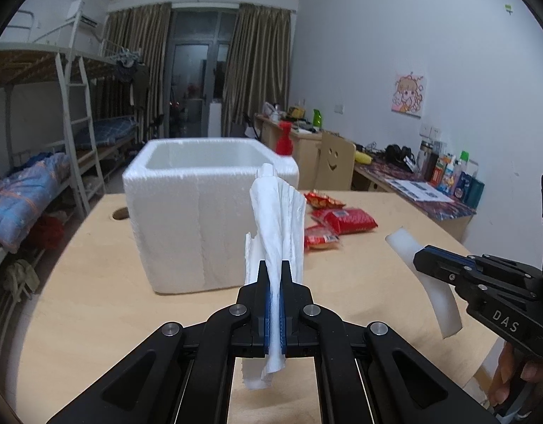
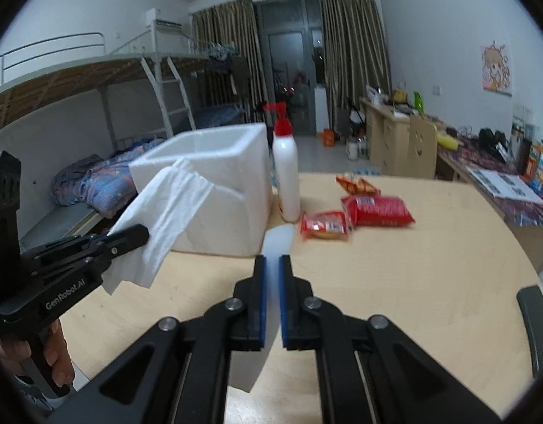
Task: Organize soft objects
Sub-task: 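Carry the tissue sheet and foam strip with both tools toward the foam box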
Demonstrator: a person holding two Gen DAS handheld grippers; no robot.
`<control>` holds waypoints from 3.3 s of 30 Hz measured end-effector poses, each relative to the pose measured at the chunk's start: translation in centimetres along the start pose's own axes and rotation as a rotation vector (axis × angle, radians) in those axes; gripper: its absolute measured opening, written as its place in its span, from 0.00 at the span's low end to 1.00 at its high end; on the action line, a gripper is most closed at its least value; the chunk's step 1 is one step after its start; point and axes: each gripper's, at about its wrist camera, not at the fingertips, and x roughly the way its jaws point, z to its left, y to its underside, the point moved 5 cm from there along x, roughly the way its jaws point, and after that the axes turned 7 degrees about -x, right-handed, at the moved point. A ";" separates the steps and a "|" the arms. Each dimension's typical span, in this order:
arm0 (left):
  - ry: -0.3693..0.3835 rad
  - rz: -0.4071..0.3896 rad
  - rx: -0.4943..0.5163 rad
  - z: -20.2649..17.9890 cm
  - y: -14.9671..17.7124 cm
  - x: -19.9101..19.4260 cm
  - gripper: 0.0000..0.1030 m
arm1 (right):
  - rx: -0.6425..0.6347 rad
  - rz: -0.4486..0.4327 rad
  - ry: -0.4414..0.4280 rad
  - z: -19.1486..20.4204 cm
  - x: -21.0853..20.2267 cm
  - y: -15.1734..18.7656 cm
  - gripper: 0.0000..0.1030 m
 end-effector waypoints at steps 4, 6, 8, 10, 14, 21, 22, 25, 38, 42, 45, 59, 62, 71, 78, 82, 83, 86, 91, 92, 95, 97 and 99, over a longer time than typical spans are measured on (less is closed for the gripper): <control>-0.020 -0.030 -0.001 -0.2 -0.8 -1.4 0.03 | -0.036 -0.053 -0.013 0.4 -1.1 -1.1 0.08; -0.033 -0.055 0.002 -0.3 -1.2 -2.4 0.03 | -0.046 -0.078 -0.025 0.6 -1.7 -1.4 0.08; -0.040 -0.077 -0.002 -0.4 -1.6 -3.3 0.03 | -0.058 -0.104 -0.036 0.9 -2.2 -1.9 0.09; -0.043 -0.096 -0.007 -0.4 -2.0 -4.2 0.03 | -0.069 -0.128 -0.045 1.2 -2.7 -2.3 0.09; -0.069 -0.122 -0.008 -0.4 -2.4 -5.9 0.03 | -0.094 -0.175 -0.043 1.4 -3.7 -3.1 0.09; -0.118 -0.171 -0.012 0.2 -2.5 -8.7 0.03 | -0.121 -0.224 -0.109 2.7 -4.4 -4.2 0.09; -0.126 -0.175 -0.013 0.4 -2.6 -8.9 0.03 | -0.126 -0.229 -0.115 3.0 -4.4 -4.2 0.09; -0.139 -0.182 -0.015 1.0 -2.8 -9.4 0.03 | -0.138 -0.238 -0.135 3.8 -4.3 -4.4 0.09; -0.184 -0.186 -0.027 2.3 -4.2 -8.7 0.03 | -0.157 -0.252 -0.165 5.3 -3.5 -6.5 0.10; -0.190 -0.188 -0.033 2.7 -5.0 -8.0 0.03 | -0.141 -0.244 -0.171 4.9 -2.9 -6.9 0.10; -0.193 -0.188 -0.040 2.9 -5.6 -7.4 0.03 | -0.138 -0.234 -0.170 4.8 -2.4 -7.3 0.10; -0.207 -0.182 -0.038 3.3 -9.2 -4.9 0.03 | -0.166 -0.237 -0.179 5.4 -1.1 -10.6 0.10; -0.203 -0.178 -0.046 3.6 -9.9 -4.2 0.03 | -0.176 -0.233 -0.179 5.7 -0.5 -11.3 0.10; -0.206 -0.186 -0.045 4.7 -12.1 -2.1 0.03 | -0.199 -0.233 -0.173 6.1 1.0 -12.4 0.10; -0.204 -0.189 -0.048 5.4 -13.2 -0.1 0.03 | -0.203 -0.230 -0.181 6.1 3.4 -13.7 0.10; -0.198 -0.190 -0.055 6.0 -14.0 1.3 0.03 | -0.203 -0.219 -0.192 6.2 4.9 -14.5 0.10; -0.194 -0.187 -0.056 6.1 -14.2 1.7 0.03 | -0.203 -0.217 -0.194 6.2 5.1 -14.5 0.10; -0.187 -0.177 -0.060 6.6 -14.7 3.2 0.03 | -0.205 -0.214 -0.191 6.3 6.0 -14.5 0.10; -0.172 -0.159 -0.056 7.0 -15.2 5.0 0.03 | -0.206 -0.202 -0.195 6.3 7.2 -14.6 0.10; -0.168 -0.156 -0.056 7.1 -15.3 5.4 0.03 | -0.203 -0.197 -0.201 6.2 7.5 -14.7 0.10; -0.173 -0.150 -0.053 7.3 -15.5 6.3 0.03 | -0.204 -0.189 -0.202 6.0 8.1 -14.7 0.10; -0.175 -0.138 -0.051 7.5 -15.3 6.9 0.03 | -0.201 -0.184 -0.205 5.9 8.4 -14.7 0.10; -0.178 -0.123 -0.043 7.6 -15.2 7.6 0.03 | -0.197 -0.183 -0.207 5.7 8.6 -14.9 0.10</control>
